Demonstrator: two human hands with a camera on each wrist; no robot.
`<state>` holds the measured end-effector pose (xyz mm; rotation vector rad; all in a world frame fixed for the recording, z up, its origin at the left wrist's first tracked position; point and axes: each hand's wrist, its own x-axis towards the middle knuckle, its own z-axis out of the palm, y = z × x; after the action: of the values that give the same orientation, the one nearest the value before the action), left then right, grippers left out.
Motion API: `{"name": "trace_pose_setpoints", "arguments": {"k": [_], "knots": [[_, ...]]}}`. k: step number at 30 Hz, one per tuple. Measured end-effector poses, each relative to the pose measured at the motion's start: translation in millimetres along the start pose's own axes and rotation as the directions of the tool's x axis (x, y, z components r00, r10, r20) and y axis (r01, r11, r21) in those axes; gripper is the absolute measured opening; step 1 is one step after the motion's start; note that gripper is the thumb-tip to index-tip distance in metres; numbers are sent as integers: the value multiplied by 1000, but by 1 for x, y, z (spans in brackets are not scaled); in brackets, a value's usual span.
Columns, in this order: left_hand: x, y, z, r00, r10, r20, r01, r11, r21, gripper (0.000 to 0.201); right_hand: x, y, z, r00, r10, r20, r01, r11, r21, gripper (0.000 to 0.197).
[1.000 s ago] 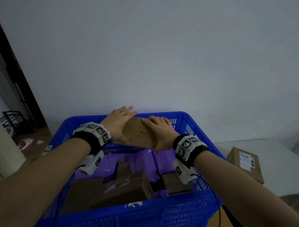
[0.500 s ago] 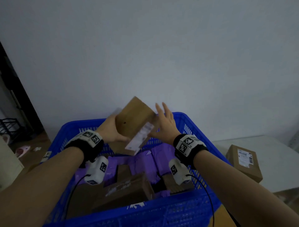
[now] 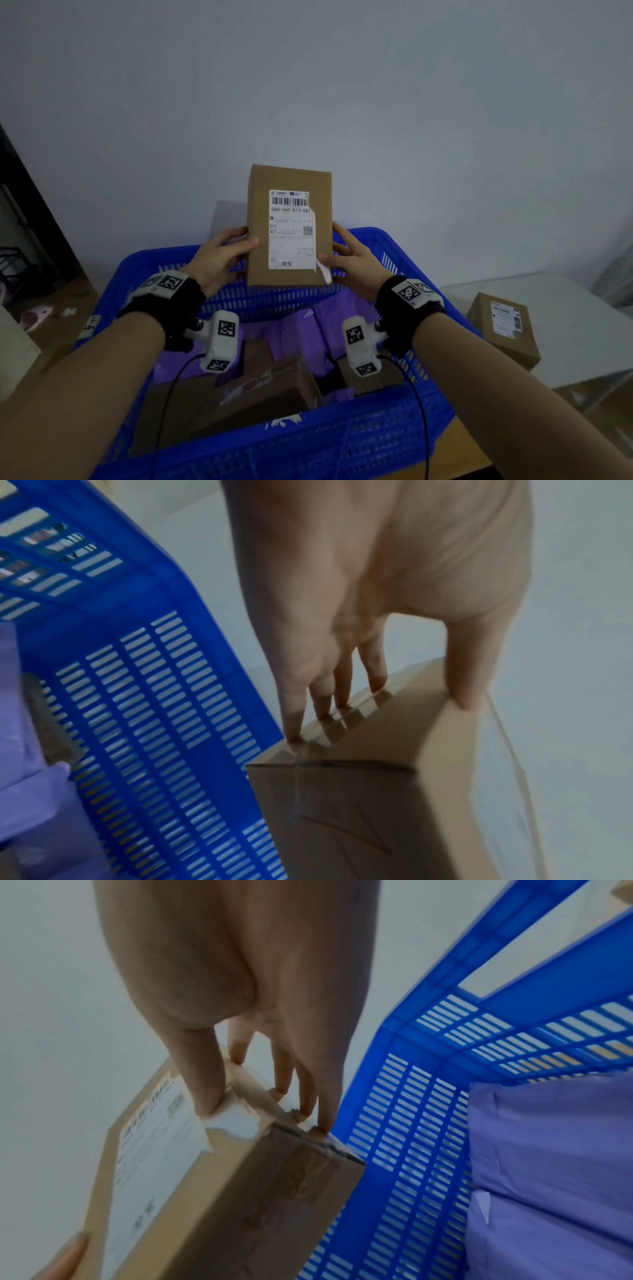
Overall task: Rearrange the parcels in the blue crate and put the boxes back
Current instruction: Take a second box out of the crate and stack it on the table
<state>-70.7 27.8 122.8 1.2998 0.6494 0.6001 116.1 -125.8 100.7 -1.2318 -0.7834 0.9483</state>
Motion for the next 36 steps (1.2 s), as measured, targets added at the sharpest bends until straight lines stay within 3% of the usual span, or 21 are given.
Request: {"name": "trace_pose_setpoints", "arguments": {"k": [4, 10, 17, 25, 36], "knots": [[9, 8, 17, 997, 72, -27, -72, 997, 18, 43, -2, -11, -17, 999, -11, -51, 11, 1000, -5, 72], [30, 24, 67, 989, 111, 98, -117, 991, 59, 47, -15, -37, -60, 986, -57, -155, 64, 997, 41, 65], [61, 24, 167, 966, 109, 234, -119, 993, 28, 51, -46, -72, -145, 960, -95, -262, 87, 995, -43, 59], [96, 5, 300, 928, 28, 372, -80, 989, 124, 49, -85, -89, -264, 911, -63, -408, 51, 998, -41, 64], [142, -65, 450, 847, -237, 475, 51, 927, 371, 46, -133, -60, -400, 809, 91, -580, -92, 995, 27, 56]]}}
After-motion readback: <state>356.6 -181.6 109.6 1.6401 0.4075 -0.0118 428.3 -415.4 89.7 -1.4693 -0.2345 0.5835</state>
